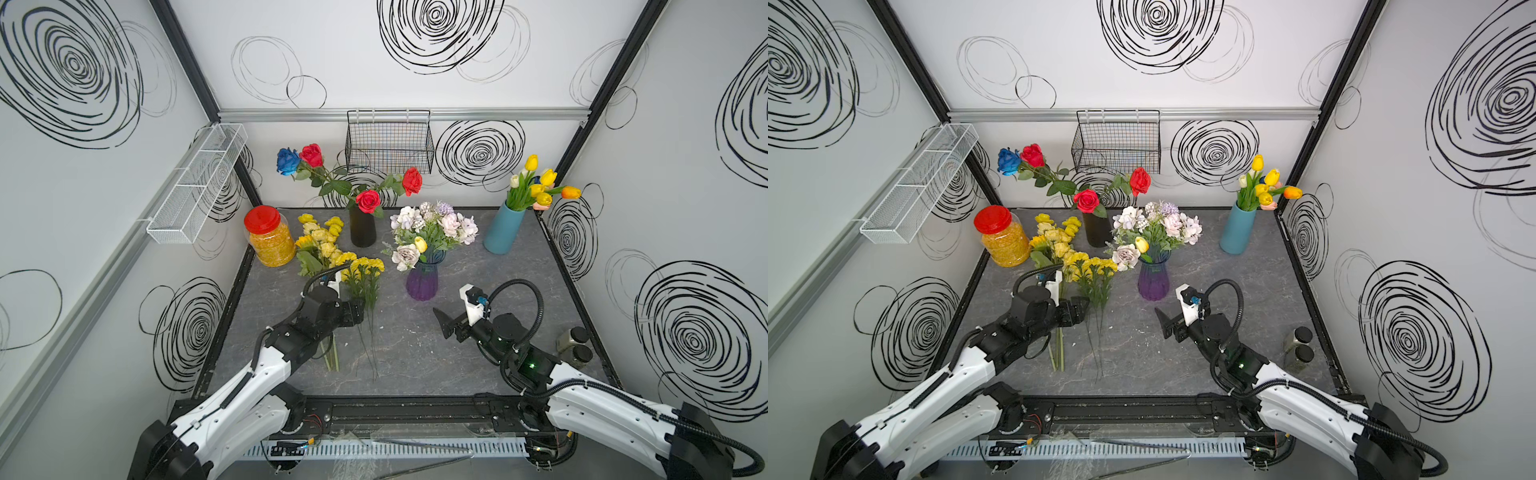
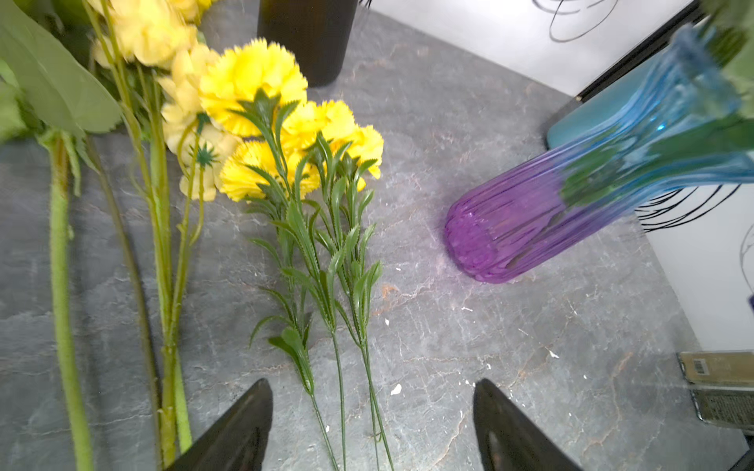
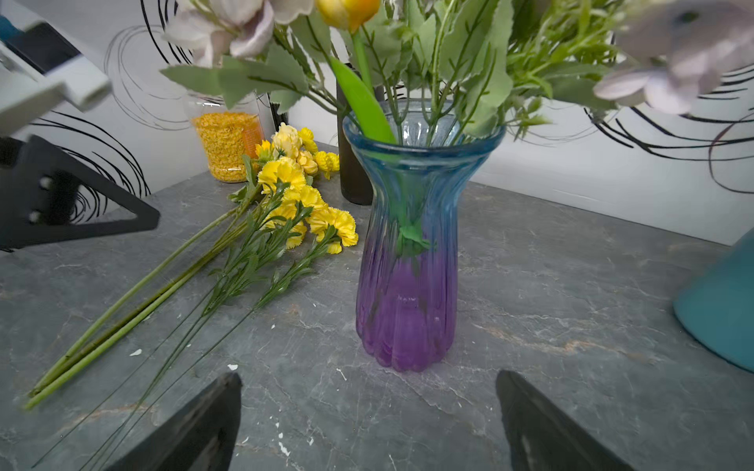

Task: Pick out yellow flowers from the vase
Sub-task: Place the flower at the center of the board, then move the vase to the center of the board.

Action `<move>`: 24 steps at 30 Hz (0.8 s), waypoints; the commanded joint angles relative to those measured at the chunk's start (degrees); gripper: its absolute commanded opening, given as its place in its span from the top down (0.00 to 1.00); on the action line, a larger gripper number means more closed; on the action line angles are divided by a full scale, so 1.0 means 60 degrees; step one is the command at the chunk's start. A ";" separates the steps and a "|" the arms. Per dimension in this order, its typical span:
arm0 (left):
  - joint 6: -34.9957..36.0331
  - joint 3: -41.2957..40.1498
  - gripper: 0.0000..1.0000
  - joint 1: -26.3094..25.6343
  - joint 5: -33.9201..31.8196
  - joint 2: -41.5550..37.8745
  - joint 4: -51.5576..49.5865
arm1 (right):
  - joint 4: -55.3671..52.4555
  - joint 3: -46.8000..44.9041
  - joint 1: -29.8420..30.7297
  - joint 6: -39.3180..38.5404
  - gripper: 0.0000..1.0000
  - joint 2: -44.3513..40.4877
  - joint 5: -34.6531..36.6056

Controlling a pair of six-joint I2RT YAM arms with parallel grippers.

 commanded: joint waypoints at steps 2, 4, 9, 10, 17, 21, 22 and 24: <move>0.0300 -0.0309 0.15 0.0065 -0.0682 -0.1187 -0.0119 | 0.1961 0.0764 -0.0603 -0.0665 0.00 0.1408 -0.0328; 0.0253 -0.0453 0.13 0.0071 -0.0840 -0.1738 -0.0092 | 0.2939 0.0730 -0.1029 -0.0618 0.00 0.2086 -0.0572; 0.0138 -0.0629 0.08 0.0056 -0.1166 -0.2427 -0.0229 | 0.4135 0.1115 -0.1687 -0.0484 0.00 0.3467 -0.1076; 0.0135 -0.0666 0.06 0.0043 -0.1167 -0.2461 -0.0217 | 0.4211 0.1244 -0.1766 -0.0474 0.00 0.3705 -0.1343; 0.0207 -0.0615 0.02 -0.0087 -0.1299 -0.2242 -0.0240 | 0.5412 0.1553 -0.1818 -0.0506 0.00 0.4849 -0.1865; 0.0208 -0.0624 0.02 -0.0091 -0.1405 -0.2198 -0.0262 | 0.5944 0.1815 -0.1934 -0.0489 0.00 0.5618 -0.1996; 0.0199 -0.0624 0.01 -0.0089 -0.1423 -0.2211 -0.0272 | 0.6112 0.1869 -0.1951 -0.0498 0.00 0.5765 -0.1978; 0.0206 -0.0620 0.01 -0.0102 -0.1458 -0.2253 -0.0290 | 0.6378 0.2038 -0.2011 -0.0491 0.01 0.6157 -0.1843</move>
